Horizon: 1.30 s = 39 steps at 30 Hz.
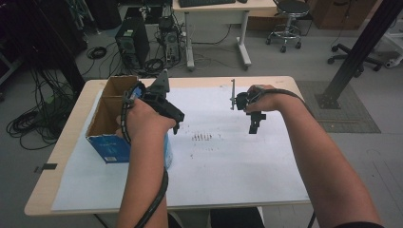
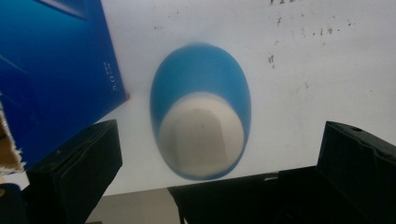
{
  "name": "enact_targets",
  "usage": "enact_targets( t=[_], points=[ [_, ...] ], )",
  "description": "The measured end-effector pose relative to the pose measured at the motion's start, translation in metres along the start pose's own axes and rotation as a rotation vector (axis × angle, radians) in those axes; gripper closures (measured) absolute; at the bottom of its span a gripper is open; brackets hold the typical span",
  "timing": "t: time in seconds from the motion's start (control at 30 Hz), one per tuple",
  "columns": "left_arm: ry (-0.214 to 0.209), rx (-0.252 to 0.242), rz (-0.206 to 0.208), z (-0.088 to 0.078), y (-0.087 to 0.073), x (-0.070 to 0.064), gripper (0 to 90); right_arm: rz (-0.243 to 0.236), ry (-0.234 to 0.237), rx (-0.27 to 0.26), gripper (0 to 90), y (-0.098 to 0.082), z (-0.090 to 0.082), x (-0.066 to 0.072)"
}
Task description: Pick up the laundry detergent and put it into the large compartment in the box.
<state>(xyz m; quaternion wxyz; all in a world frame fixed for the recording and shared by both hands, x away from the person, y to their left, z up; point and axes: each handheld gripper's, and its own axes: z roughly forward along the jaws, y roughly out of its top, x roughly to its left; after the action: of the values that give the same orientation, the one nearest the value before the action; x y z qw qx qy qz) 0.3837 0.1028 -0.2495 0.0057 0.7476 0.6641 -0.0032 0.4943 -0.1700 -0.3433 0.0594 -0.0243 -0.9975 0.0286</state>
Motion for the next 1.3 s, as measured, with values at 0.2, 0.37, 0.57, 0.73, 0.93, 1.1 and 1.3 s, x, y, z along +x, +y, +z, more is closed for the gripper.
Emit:
enact_targets(
  t=[0.2, 0.37, 0.57, 0.73, 0.93, 1.1, 1.3],
  points=[
    [0.026, 0.015, -0.001, 0.012, 0.003, -0.003, 0.2, -0.002, -0.001, 0.0, 5.2, 0.001, 0.001, 0.0],
    [0.043, 0.029, 0.002, 0.023, 0.005, -0.006, 0.2, -0.006, -0.001, 0.0, 5.2, 0.003, 0.001, 0.001],
    [0.049, 0.047, -0.002, 0.032, 0.007, -0.007, 0.2, -0.014, -0.002, 0.008, 5.4, 0.004, 0.002, 0.002],
    [0.046, 0.042, -0.006, 0.039, 0.008, -0.007, 0.2, -0.019, -0.005, 0.005, 5.4, 0.005, 0.002, 0.003],
    [0.07, 0.037, -0.018, 0.043, 0.008, -0.004, 0.2, -0.015, -0.007, 0.005, 5.4, 0.004, 0.002, 0.002],
    [0.083, 0.031, -0.025, 0.043, 0.008, -0.004, 0.3, -0.015, -0.006, 0.006, 5.4, 0.003, 0.002, 0.001],
    [0.092, 0.027, -0.022, 0.042, 0.007, -0.004, 4.6, -0.015, -0.006, 0.006, 5.4, 0.004, 0.002, 0.001]
  ],
)
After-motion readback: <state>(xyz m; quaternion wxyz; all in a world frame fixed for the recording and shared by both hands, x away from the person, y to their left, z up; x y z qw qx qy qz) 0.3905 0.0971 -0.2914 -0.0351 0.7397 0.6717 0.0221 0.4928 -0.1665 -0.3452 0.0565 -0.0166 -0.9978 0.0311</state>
